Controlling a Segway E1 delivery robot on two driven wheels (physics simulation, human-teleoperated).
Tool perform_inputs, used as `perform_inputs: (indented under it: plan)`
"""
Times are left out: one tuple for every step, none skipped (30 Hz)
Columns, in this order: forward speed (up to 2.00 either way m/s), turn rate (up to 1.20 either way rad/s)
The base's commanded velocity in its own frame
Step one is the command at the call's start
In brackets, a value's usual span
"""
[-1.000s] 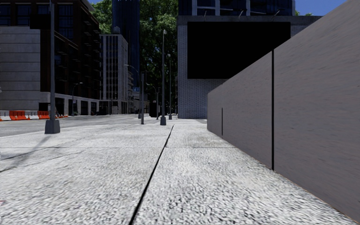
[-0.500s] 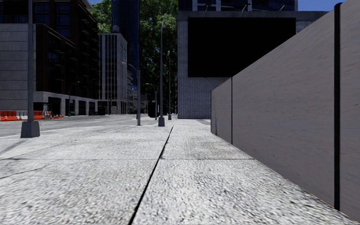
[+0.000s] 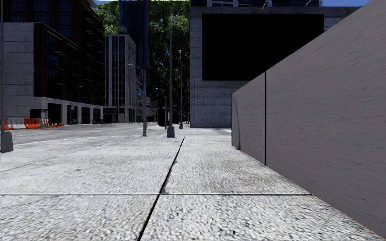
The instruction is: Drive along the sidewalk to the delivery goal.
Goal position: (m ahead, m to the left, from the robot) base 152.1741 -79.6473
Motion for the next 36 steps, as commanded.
perform_inputs:
  plan:
    - [2.00,0.00]
    - [2.00,0.00]
    - [2.00,0.00]
    - [2.00,0.00]
    - [2.00,0.00]
    - [2.00,0.00]
    - [2.00,0.00]
    - [2.00,0.00]
    - [2.00,0.00]
    - [2.00,0.00]
    - [2.00,0.00]
    - [2.00,0.00]
    - [2.00,0.00]
    - [2.00,0.00]
    - [2.00,0.00]
    - [2.00,0.00]
    - [2.00,0.00]
    - [2.00,0.00]
    - [2.00,0.00]
    - [2.00,0.00]
    - [2.00,0.00]
    - [2.00,0.00]
    - [2.00,0.00]
    - [2.00,0.00]
    - [2.00,0.00]
    - [2.00,0.00]
    - [2.00,0.00]
    - [2.00,0.00]
    - [2.00,0.00]
    - [2.00,0.00]
    - [2.00,0.00]
    - [2.00,0.00]
    - [2.00,0.00]
    - [2.00,0.00]
    - [2.00,0.00]
    - [2.00,0.00]
